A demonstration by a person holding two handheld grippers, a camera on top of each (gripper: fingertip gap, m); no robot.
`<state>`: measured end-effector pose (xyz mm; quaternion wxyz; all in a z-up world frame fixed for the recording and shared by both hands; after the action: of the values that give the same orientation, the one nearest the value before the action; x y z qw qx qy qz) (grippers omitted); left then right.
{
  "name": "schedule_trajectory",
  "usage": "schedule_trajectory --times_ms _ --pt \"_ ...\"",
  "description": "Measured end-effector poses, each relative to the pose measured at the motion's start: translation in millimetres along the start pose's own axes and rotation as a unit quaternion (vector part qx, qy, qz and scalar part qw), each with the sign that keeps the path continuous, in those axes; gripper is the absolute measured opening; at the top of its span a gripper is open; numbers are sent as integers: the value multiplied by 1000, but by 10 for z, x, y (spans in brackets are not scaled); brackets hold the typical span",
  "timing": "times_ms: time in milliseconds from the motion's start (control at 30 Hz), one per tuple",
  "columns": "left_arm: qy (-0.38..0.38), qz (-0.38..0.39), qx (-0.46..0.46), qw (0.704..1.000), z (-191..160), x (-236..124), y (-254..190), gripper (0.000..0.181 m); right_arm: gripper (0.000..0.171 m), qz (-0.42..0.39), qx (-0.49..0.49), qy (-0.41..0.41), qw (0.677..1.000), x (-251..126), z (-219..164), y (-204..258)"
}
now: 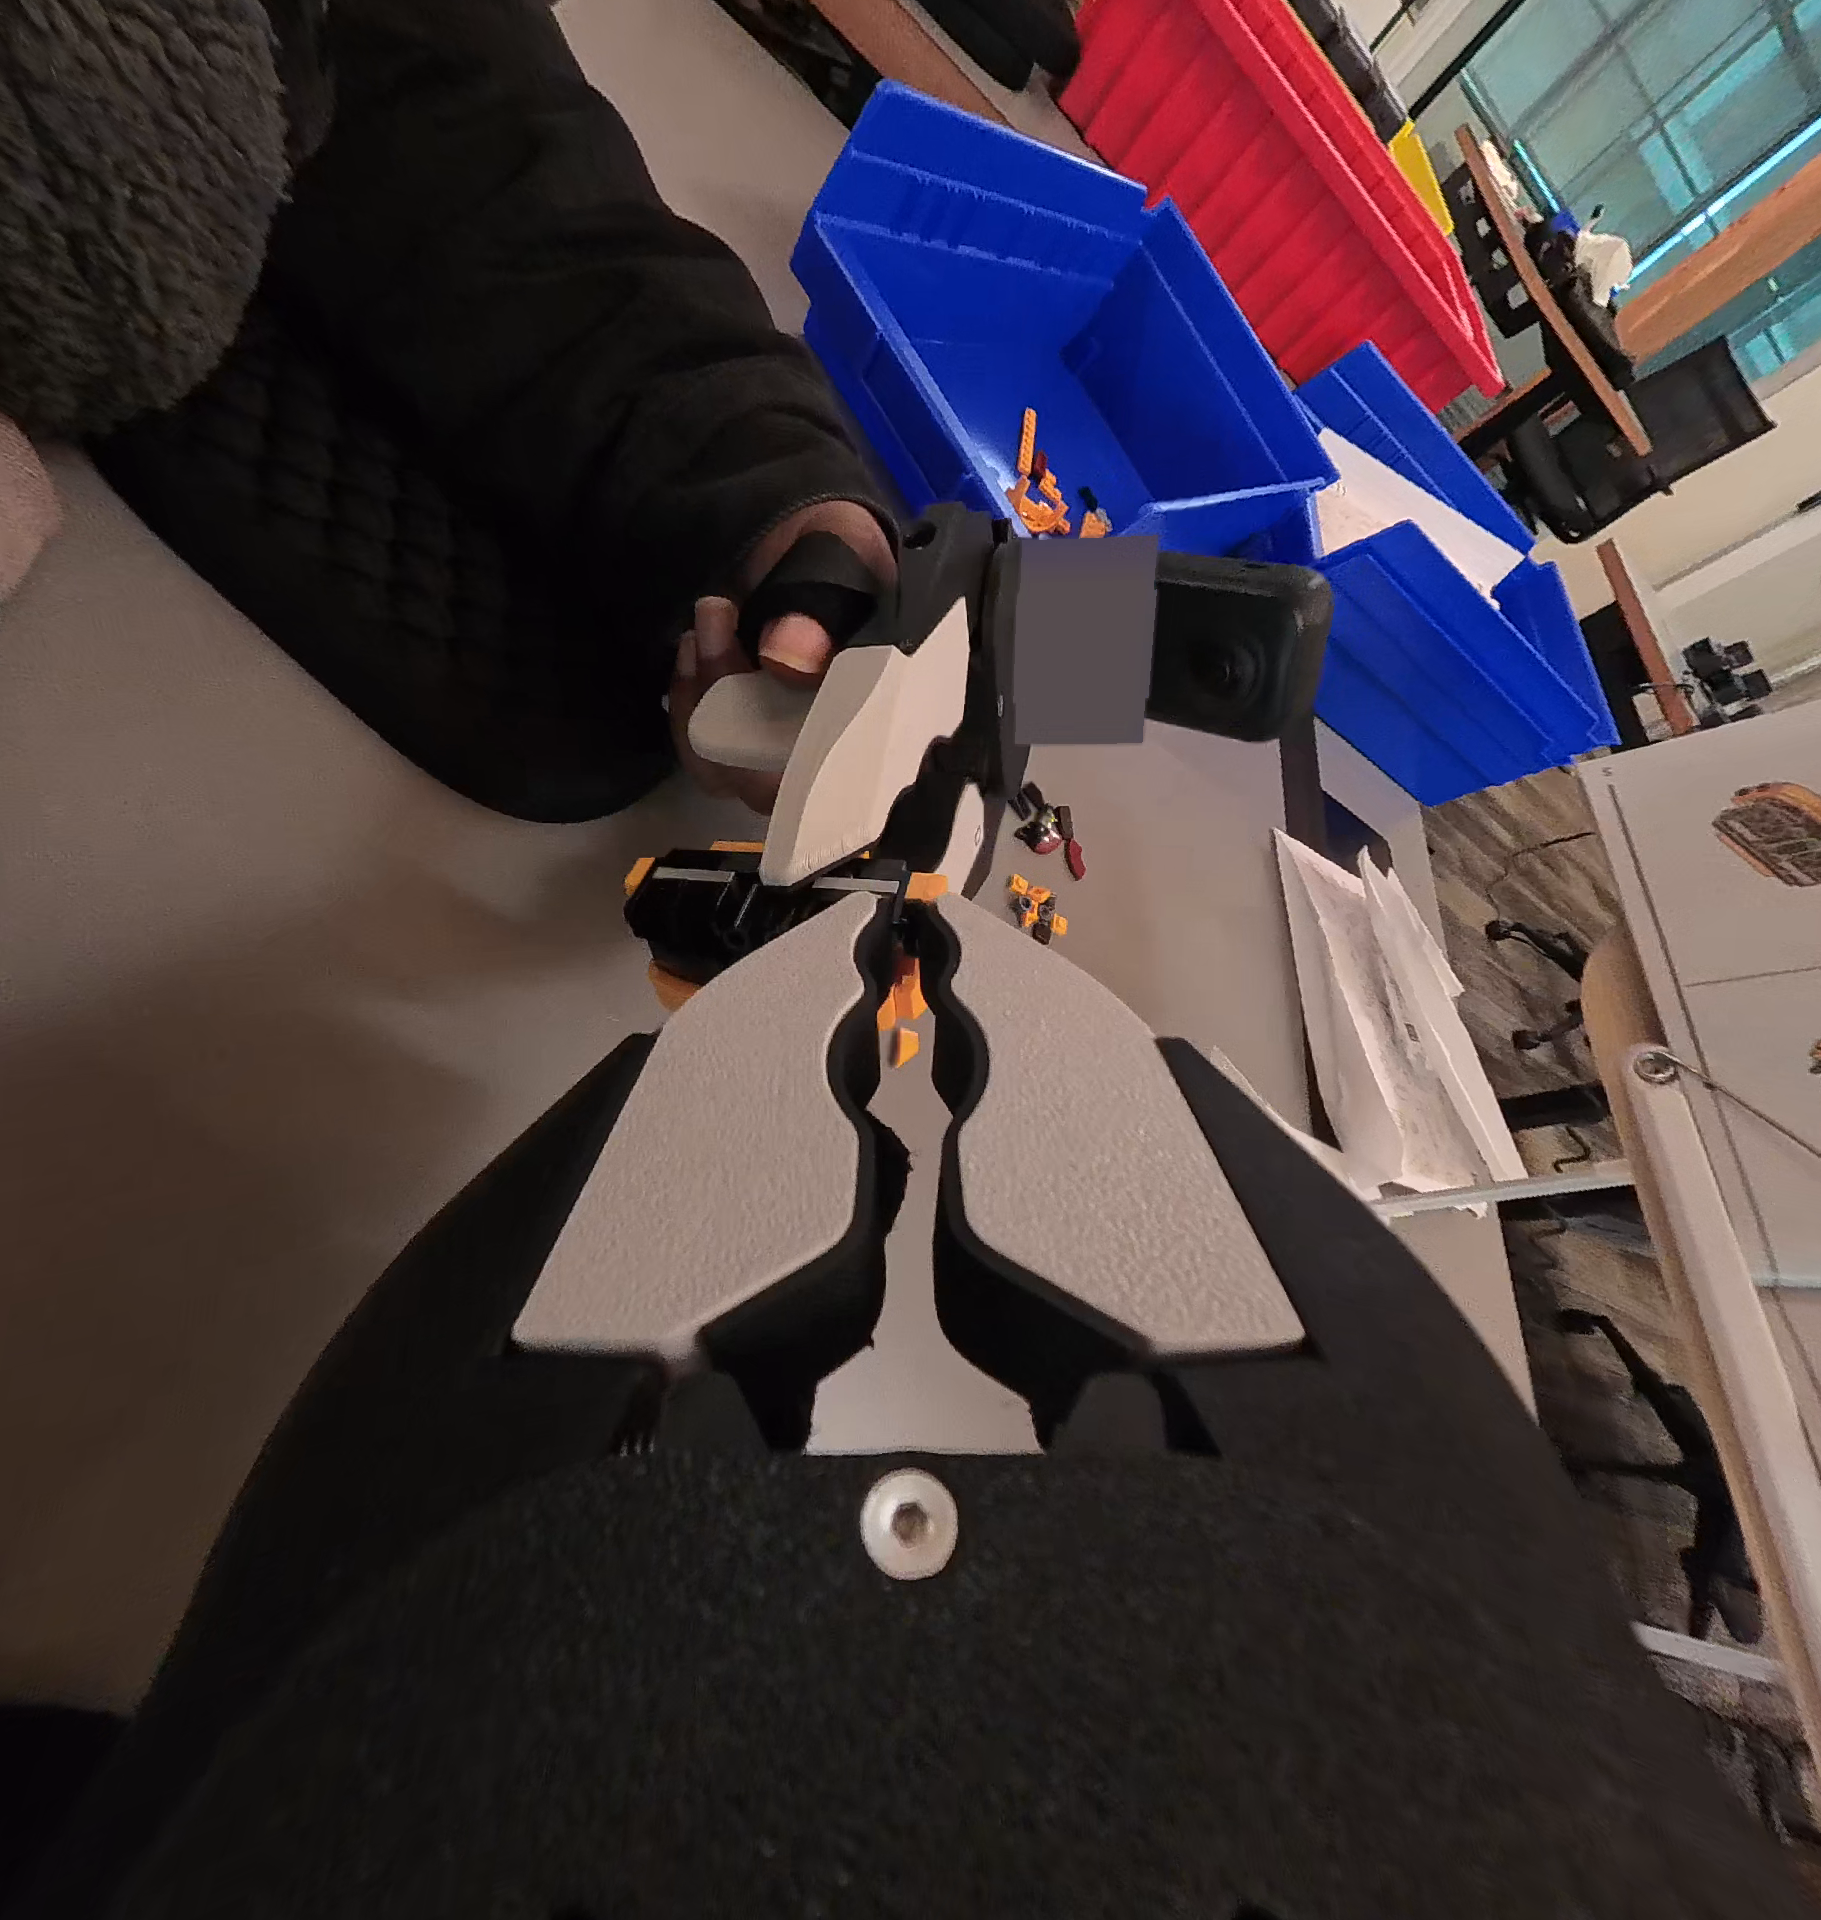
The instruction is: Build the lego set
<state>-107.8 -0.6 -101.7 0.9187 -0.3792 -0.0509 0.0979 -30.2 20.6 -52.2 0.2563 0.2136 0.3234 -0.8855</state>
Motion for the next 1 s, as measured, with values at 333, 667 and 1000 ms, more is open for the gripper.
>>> schedule_trajectory --times_ms 333,667,1000 --pt "3 -18 -42 999 -9 20 -4 25 4 14 32 -20 999 17 2 1" --pt "5 -13 -49 999 -21 29 15 26 4 23 40 -17 999 29 -19 0" --pt "-23 112 167 979 54 -28 -11 26 22 -19 42 -48 998 -197 44 -106"
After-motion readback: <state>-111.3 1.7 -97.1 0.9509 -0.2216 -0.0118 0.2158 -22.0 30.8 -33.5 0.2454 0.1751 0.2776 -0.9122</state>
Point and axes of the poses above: each gripper's, where its closed fingertips meet, x out along the fingers, z out of its top, y = z × x across the jaws, the point moved 5 cm from there along -x, back along the fingers, and after that the axes turned 10 degrees about z, right-handed, at the moved point
